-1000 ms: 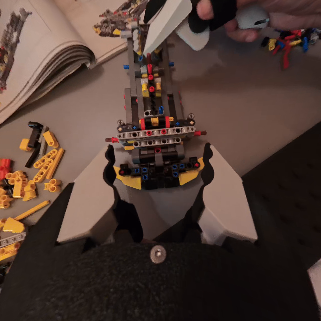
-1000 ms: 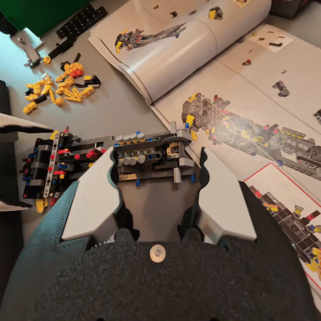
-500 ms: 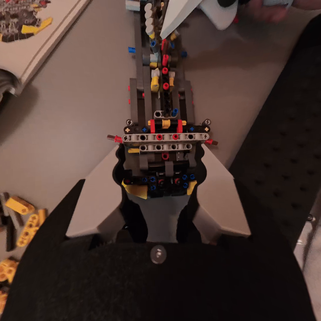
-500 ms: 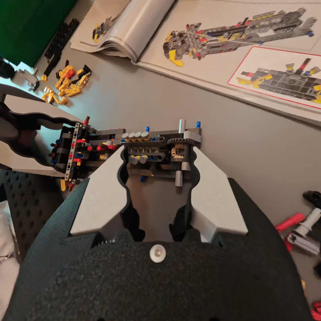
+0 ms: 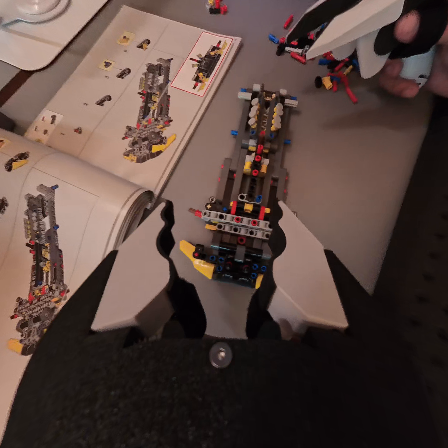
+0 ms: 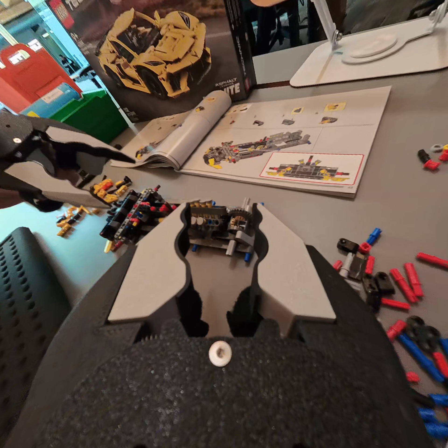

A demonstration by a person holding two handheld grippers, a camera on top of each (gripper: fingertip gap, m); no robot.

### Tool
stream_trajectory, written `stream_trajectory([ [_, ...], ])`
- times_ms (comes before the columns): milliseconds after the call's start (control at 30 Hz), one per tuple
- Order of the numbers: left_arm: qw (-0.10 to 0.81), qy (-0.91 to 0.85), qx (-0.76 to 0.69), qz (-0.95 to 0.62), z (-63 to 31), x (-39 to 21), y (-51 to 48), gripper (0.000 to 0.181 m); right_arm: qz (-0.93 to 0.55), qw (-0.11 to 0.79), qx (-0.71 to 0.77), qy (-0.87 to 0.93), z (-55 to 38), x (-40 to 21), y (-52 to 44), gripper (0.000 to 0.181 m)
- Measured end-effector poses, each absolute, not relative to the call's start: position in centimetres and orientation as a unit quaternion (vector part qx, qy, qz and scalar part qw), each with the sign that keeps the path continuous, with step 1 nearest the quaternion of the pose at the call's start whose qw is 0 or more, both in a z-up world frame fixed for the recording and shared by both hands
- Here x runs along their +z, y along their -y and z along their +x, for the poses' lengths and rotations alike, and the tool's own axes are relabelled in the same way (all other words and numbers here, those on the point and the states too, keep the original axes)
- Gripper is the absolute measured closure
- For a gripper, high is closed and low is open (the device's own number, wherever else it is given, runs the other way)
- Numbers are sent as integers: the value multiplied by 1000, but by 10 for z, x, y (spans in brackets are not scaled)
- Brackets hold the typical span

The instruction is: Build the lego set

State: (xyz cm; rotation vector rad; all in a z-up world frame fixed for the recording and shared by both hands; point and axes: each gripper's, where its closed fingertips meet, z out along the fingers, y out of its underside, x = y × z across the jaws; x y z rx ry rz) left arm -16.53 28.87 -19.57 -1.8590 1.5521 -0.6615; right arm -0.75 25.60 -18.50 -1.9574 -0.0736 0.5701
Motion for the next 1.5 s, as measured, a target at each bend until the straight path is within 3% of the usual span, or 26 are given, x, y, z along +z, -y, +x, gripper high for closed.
stream_trajectory([
  [333,382,-528,-296,-698,-171,-171,-333,119,-822,518,232,45,-10,-190,-258,138],
  [667,325,-488,-348,-732,-180,-182,-328,132,-832,507,224,34,-5,-198,-266,140],
  [1000,344,-600,-208,-691,-43,-166,-335,128,-831,514,211,32,0,-196,-267,142],
  [1100,323,-642,-188,-669,1,-183,-333,118,-825,526,203,36,3,-191,-262,143],
  [1500,303,-683,-115,-654,62,-240,-342,116,-815,526,239,46,-7,-187,-253,146],
])
